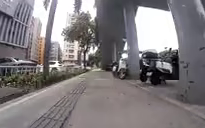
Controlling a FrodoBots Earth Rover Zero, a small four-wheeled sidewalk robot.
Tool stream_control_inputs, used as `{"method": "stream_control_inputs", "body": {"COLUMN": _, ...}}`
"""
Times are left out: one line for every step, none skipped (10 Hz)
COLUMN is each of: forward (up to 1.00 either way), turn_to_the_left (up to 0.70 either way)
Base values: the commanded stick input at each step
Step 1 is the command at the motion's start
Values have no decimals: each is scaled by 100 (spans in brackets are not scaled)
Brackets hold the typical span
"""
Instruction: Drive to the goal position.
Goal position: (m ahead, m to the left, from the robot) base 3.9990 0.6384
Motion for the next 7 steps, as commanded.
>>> {"method": "stream_control_inputs", "body": {"forward": 70, "turn_to_the_left": 0}}
{"method": "stream_control_inputs", "body": {"forward": 70, "turn_to_the_left": 0}}
{"method": "stream_control_inputs", "body": {"forward": 70, "turn_to_the_left": 0}}
{"method": "stream_control_inputs", "body": {"forward": 70, "turn_to_the_left": 0}}
{"method": "stream_control_inputs", "body": {"forward": 70, "turn_to_the_left": 0}}
{"method": "stream_control_inputs", "body": {"forward": 70, "turn_to_the_left": 0}}
{"method": "stream_control_inputs", "body": {"forward": 70, "turn_to_the_left": 0}}
